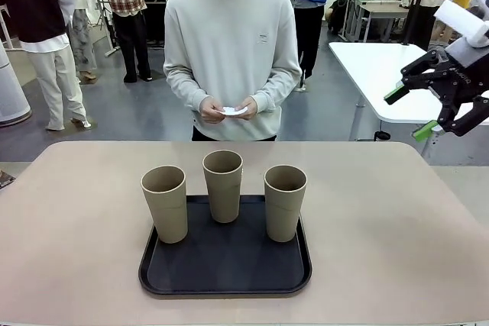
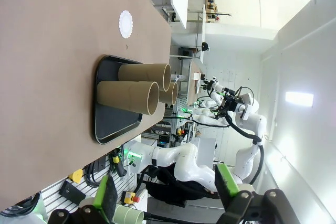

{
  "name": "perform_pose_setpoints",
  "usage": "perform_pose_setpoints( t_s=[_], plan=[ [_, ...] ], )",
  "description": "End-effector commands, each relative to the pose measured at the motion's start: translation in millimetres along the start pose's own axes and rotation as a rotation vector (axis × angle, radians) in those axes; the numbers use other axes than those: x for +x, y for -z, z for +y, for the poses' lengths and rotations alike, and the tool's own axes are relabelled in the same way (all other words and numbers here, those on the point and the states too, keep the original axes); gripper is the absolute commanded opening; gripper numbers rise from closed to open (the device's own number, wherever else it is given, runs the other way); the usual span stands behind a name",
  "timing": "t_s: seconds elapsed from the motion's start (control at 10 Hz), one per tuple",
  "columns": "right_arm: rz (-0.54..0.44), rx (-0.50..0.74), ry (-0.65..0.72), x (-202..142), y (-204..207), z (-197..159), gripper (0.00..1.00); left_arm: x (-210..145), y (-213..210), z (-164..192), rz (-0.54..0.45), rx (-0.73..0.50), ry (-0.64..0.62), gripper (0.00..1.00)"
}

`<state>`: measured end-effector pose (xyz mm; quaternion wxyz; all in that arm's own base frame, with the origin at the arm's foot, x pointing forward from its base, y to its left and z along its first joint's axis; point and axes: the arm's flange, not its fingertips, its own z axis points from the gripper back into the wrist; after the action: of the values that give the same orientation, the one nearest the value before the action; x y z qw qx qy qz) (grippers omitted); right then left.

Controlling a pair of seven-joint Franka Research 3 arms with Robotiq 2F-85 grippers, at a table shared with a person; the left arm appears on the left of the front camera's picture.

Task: Place coasters on the table and set cups on them.
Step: Pick up one Reusable plastic cup and place it on a coaster set by the human.

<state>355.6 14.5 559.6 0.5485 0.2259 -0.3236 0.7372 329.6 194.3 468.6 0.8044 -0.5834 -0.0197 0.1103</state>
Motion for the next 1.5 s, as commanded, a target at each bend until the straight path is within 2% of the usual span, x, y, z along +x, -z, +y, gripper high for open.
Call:
perform_pose_setpoints(
  t_s=[0.0,0.1,0.2,0.3,0.6,0.7,0.8,0.9,1.1,1.4],
  plan=[
    [-0.035,0.000,0.123,-12.0,4.4,-4.1,1.00,-0.6,-0.9,-1.4,-0.002,-0.013,0.005,1.00],
    [-0.039,-0.061,0.221,-14.6,5.6,-4.6,1.00,-0.6,-0.9,-1.4,-0.002,-0.013,0.005,1.00],
    [-0.001,-0.147,0.431,-11.0,7.1,-2.2,1.00,-0.6,-0.9,-1.4,-0.002,-0.013,0.005,1.00],
    [-0.050,-0.015,0.111,-14.2,0.4,-0.8,1.00,-0.6,-0.9,-1.4,-0.002,-0.013,0.005,1.00],
    [-0.050,-0.015,0.111,-14.2,0.4,-0.8,1.00,-0.6,-0.9,-1.4,-0.002,-0.013,0.005,1.00],
    [-0.022,-0.027,0.163,-14.1,0.8,-1.1,1.00,-0.6,-0.9,-1.4,-0.002,-0.013,0.005,1.00],
    [-0.180,-0.118,0.162,-27.8,0.1,-2.3,1.00,-0.6,-0.9,-1.4,-0.002,-0.013,0.005,1.00],
    [-0.262,-0.113,0.148,-55.4,15.3,0.2,1.00,-0.6,-0.9,-1.4,-0.002,-0.013,0.005,1.00],
    [-0.328,-0.083,0.129,-91.6,56.0,8.9,1.00,-0.6,-0.9,-1.4,-0.002,-0.013,0.005,1.00],
    [-0.348,-0.032,0.125,-118.6,92.2,15.7,1.00,-0.6,-0.9,-1.4,-0.002,-0.013,0.005,1.00]
  ],
)
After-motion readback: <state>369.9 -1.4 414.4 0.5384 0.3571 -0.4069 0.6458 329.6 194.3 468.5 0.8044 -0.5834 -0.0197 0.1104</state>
